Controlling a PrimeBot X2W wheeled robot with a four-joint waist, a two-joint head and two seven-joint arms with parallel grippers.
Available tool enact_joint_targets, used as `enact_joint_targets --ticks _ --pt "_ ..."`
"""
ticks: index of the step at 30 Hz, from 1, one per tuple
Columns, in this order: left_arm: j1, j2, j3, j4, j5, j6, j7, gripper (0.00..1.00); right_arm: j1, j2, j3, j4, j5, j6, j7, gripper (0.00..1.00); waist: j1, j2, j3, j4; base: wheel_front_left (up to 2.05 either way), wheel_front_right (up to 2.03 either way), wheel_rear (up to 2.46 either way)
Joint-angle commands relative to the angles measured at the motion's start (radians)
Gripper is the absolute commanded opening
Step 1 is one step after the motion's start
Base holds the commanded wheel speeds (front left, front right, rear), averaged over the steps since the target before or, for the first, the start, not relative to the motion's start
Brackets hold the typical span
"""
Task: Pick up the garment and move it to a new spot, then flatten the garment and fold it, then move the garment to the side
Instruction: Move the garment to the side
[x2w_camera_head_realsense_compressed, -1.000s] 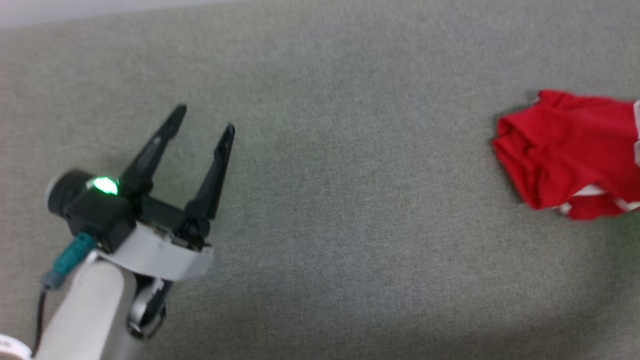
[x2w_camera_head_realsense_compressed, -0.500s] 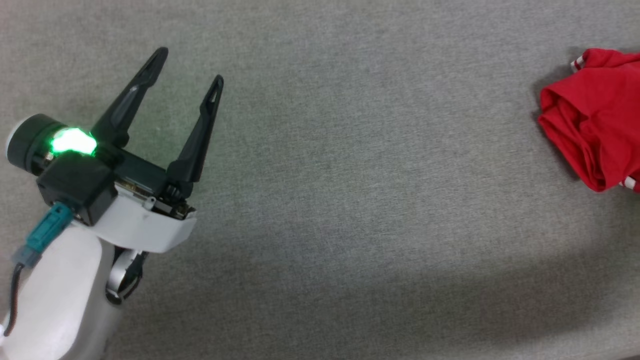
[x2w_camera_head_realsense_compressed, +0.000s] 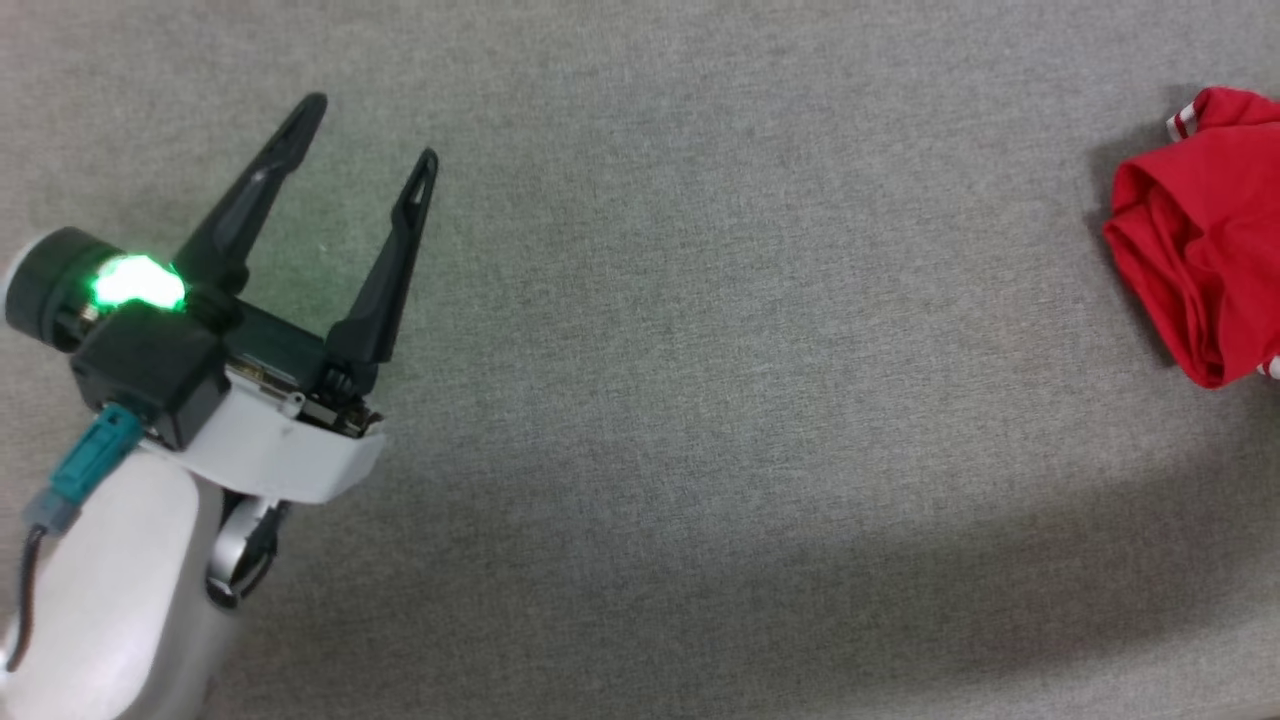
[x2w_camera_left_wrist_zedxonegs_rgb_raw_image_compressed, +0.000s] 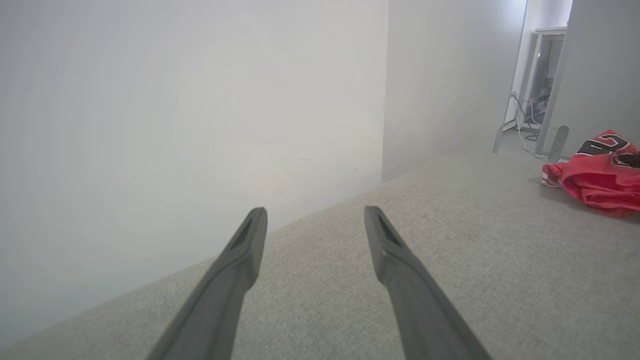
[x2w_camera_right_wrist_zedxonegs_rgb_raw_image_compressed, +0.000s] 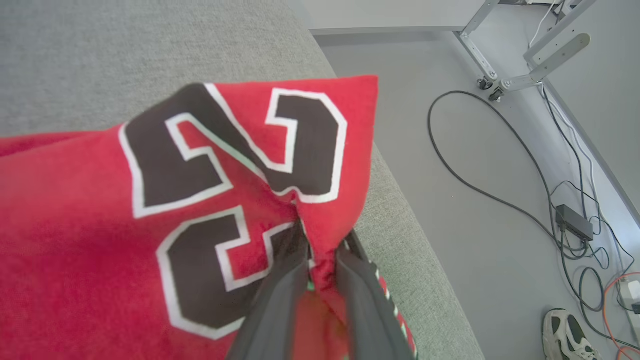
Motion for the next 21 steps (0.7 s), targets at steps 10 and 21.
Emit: enact_joint_targets --ticks 10,21 --pt "0.118 -0.097 0.067 0.074 -0.016 -0.002 0.0 1.0 0.049 -0.016 0.157 -0.04 0.052 -0.001 -0.056 1.0 0.0 -0.0001 -0.144 0.047 0.0 0.0 0.0" --pt "0.299 -0.201 0.165 0.155 -0.012 -0.001 0.0 1.0 0.225 0.025 0.372 -0.215 0.265 -0.001 -0.136 1.0 0.0 -0.0001 -0.3 0.132 0.0 0.0 0.0"
